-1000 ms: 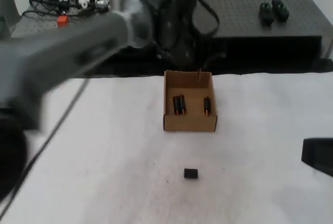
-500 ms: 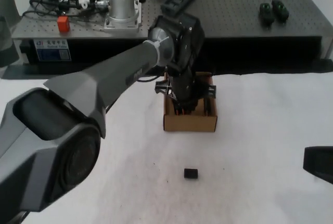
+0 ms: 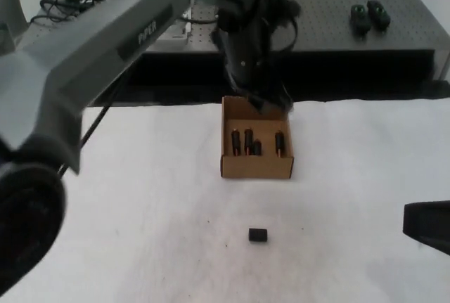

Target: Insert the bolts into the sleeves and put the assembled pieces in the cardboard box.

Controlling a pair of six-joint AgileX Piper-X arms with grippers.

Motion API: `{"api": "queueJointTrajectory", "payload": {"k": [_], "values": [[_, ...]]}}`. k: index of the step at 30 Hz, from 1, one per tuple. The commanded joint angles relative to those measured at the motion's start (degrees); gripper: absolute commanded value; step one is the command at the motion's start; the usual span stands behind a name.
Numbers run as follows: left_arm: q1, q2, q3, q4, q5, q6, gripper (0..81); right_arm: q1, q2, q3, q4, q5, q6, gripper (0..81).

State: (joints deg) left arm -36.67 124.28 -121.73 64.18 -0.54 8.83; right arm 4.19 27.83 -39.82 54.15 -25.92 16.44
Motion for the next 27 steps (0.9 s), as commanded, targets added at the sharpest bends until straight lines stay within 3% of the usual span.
{"api": "queueJointTrajectory", "payload": {"k": [1,6,12,19,27], "values": [[-5.4,-3.7,7.1,7.4,5.6,21.8,32.1,-0.2,0.3,-0.3,-0.1,-0.8,-1.1,41.8],[-8.1,-3.5,17.4,2.6,5.2,24.9,32.1,-0.2,0.3,-0.3,2.0,-0.8,-1.1,41.8],[-11.8,-4.2,25.8,3.6,5.8,18.1,31.7,0.0,-0.3,-0.2,5.5,0.7,-3.7,41.8],[-16.6,-11.6,34.8,-2.3,11.4,9.5,26.4,0.0,-3.3,-0.2,5.5,2.1,-3.7,41.8],[-20.1,-16.7,44.4,-11.4,12.0,8.7,26.4,0.0,-3.4,-0.2,5.5,2.1,-3.7,41.8]]}}
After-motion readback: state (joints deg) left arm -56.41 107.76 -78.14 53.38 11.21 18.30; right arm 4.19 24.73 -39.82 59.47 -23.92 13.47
